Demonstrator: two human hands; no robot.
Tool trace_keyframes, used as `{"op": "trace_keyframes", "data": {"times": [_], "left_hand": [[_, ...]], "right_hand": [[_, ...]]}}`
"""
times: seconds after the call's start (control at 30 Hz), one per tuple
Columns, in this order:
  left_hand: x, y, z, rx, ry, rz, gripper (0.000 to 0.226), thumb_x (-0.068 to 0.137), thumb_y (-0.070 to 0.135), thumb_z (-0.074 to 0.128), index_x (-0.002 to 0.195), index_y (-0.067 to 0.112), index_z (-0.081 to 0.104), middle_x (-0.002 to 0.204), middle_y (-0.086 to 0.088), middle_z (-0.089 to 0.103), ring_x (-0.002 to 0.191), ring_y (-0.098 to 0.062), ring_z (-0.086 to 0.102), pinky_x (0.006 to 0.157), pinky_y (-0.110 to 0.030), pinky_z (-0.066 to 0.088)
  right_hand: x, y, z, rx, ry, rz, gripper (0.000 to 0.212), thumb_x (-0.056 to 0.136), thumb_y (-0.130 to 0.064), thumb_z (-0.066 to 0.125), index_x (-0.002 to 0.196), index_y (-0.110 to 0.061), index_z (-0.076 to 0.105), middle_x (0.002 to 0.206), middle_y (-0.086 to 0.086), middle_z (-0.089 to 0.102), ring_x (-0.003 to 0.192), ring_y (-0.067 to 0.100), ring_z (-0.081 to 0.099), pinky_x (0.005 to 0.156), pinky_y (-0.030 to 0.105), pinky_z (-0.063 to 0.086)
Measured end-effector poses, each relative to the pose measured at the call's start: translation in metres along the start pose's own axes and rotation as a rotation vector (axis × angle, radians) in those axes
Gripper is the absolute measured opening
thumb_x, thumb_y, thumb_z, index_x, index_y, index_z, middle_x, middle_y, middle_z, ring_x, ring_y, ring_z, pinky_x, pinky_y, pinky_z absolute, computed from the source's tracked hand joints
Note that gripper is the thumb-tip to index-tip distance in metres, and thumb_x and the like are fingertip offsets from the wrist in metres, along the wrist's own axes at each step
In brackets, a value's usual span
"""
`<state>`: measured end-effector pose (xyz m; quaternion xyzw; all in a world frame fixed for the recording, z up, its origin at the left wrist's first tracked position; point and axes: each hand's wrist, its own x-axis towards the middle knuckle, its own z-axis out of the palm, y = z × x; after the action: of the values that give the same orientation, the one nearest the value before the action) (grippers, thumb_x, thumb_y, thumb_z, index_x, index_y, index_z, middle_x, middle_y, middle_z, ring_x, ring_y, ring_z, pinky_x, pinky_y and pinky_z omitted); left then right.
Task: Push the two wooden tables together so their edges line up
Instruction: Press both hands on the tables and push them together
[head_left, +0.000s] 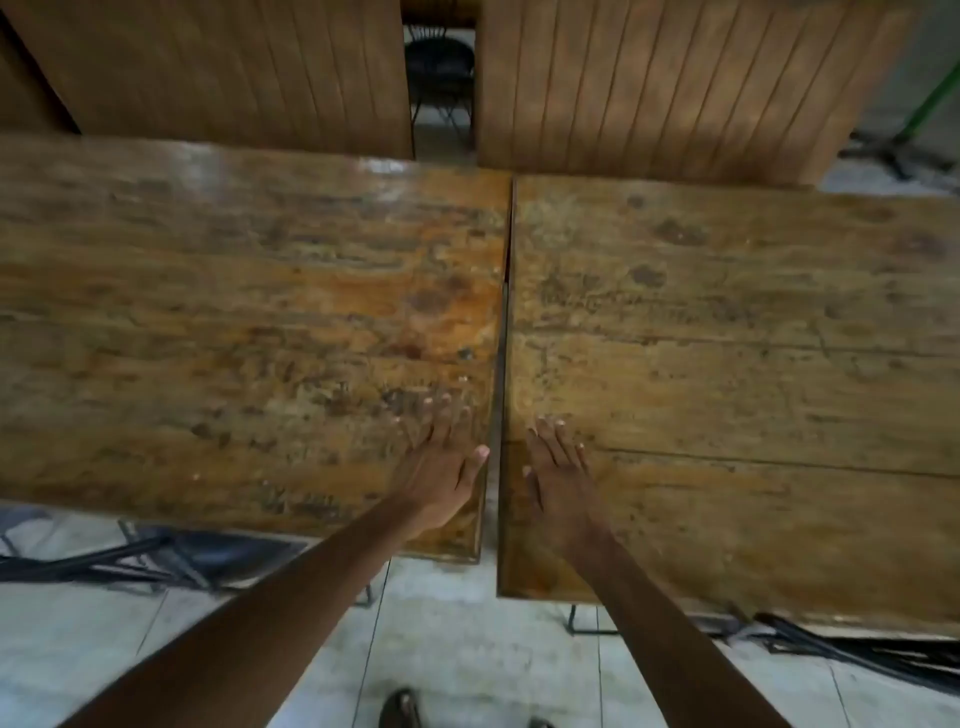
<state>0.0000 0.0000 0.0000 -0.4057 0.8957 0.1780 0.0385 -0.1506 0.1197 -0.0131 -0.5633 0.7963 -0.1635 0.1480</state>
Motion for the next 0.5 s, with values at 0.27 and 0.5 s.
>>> {"op": "trace_keyframes", "data": {"times": [0.27,0.5], "left_hand": [[-0.003,-0.022,0.064,0.142,0.083,0.014,0.065,0.102,0.052,0.009,0.160,0.022,0.007,0.168,-0.016,-0.002,0.153,-0.037,-0.010,0.119,-0.067,0.003],[0.001,-0.021,0.065,0.166,0.094,0.020,0.062,0.104,0.049,0.017,0.160,0.023,0.007,0.168,-0.015,0.000,0.154,-0.035,-0.009,0.118,-0.069,0.003]], "right_hand": [[-0.016,0.014,0.057,-0.094,0.030,0.036,0.058,0.103,-0.038,0.024,0.157,-0.016,0.022,0.167,0.003,0.014,0.155,0.025,0.003,0.123,0.055,0.010],[-0.008,0.012,0.059,-0.118,0.037,0.056,0.057,0.105,-0.036,0.023,0.159,-0.020,0.013,0.168,0.000,0.006,0.155,0.024,-0.003,0.123,0.055,0.006]]}}
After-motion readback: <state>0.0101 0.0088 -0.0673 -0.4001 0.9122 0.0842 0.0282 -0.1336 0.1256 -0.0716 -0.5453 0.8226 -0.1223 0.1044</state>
